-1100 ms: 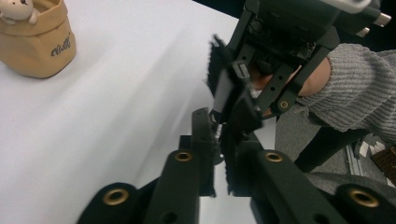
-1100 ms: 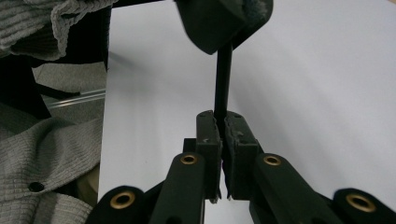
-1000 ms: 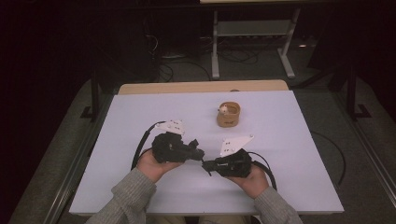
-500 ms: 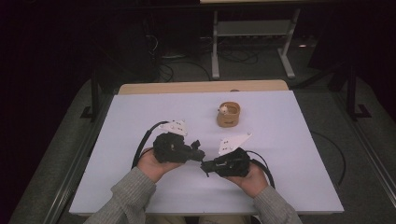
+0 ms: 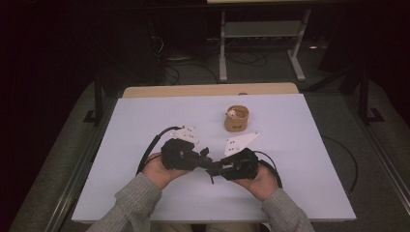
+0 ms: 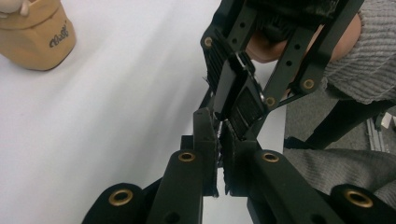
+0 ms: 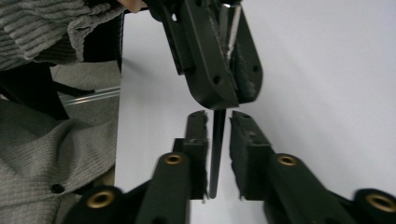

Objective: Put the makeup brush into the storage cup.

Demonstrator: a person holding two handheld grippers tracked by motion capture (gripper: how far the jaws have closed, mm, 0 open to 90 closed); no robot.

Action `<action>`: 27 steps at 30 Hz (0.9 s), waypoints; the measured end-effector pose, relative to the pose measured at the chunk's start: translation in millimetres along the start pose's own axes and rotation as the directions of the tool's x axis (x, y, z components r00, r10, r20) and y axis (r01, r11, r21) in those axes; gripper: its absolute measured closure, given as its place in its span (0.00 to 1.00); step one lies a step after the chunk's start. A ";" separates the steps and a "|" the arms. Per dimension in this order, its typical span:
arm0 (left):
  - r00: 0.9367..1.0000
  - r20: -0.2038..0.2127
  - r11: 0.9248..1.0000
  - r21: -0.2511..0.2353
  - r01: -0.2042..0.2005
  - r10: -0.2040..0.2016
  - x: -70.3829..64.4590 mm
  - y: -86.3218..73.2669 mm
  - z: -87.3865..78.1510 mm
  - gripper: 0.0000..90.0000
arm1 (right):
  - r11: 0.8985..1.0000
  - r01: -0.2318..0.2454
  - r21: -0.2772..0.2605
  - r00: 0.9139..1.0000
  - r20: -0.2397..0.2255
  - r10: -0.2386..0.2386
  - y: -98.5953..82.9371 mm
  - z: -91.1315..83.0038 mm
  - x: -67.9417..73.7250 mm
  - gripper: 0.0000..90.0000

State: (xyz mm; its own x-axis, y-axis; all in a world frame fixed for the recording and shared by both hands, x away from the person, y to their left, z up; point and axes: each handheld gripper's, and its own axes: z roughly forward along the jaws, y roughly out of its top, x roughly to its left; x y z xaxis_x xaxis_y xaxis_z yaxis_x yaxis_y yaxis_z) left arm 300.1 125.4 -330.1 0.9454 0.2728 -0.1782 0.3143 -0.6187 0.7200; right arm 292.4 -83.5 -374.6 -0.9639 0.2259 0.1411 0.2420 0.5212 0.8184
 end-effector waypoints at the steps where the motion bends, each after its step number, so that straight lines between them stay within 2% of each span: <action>1: 1.000 0.003 1.000 0.001 0.000 0.000 -0.5 0.1 0.0 0.95 | 1.000 0.005 0.006 1.000 -0.001 -0.005 0.4 0.7 -0.2 0.89; 2: 1.000 0.003 1.000 0.003 -0.006 0.006 -1.2 0.0 0.5 0.95 | 1.000 0.007 0.008 1.000 -0.003 -0.007 0.8 2.2 0.9 0.92; 8: 1.000 0.020 1.000 0.003 0.005 -0.005 -0.1 -2.5 0.8 0.93 | 1.000 0.004 0.008 1.000 -0.026 -0.004 -0.5 4.2 -0.2 0.93; 9: 1.000 0.017 1.000 -0.001 0.008 -0.008 0.3 -3.3 0.0 0.83 | 1.000 -0.001 0.010 1.000 -0.029 0.002 -1.0 4.0 -0.3 0.93; 13: 1.000 -0.004 1.000 -0.008 0.013 -0.014 -0.1 -6.3 -3.7 0.78 | 1.000 -0.019 0.008 0.999 -0.040 0.019 -5.1 2.8 -3.9 0.93; 18: 1.000 -0.019 1.000 -0.013 0.017 -0.017 2.2 -10.9 -7.3 0.77 | 0.999 -0.038 0.011 0.999 -0.036 0.039 -9.3 -1.8 -7.7 0.93; 21: 0.999 -0.021 0.999 -0.018 0.029 -0.029 3.6 -16.0 -8.9 0.77 | 0.999 -0.047 0.016 0.999 -0.017 0.047 -12.0 -6.3 -10.5 0.93; 27: 0.997 -0.055 0.998 -0.008 0.055 -0.055 7.0 -30.7 -9.4 0.75 | 0.997 -0.070 0.015 0.998 0.004 0.070 -14.9 -15.9 -17.3 0.93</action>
State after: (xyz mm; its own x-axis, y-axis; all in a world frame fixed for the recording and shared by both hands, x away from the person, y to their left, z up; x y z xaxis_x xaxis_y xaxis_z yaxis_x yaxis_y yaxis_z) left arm 296.2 153.2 -347.1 0.9205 0.3467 -0.1801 0.3646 -0.5970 0.7146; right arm 303.7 -108.3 -380.4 -0.9439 0.2657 0.1960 0.3110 0.5163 0.7980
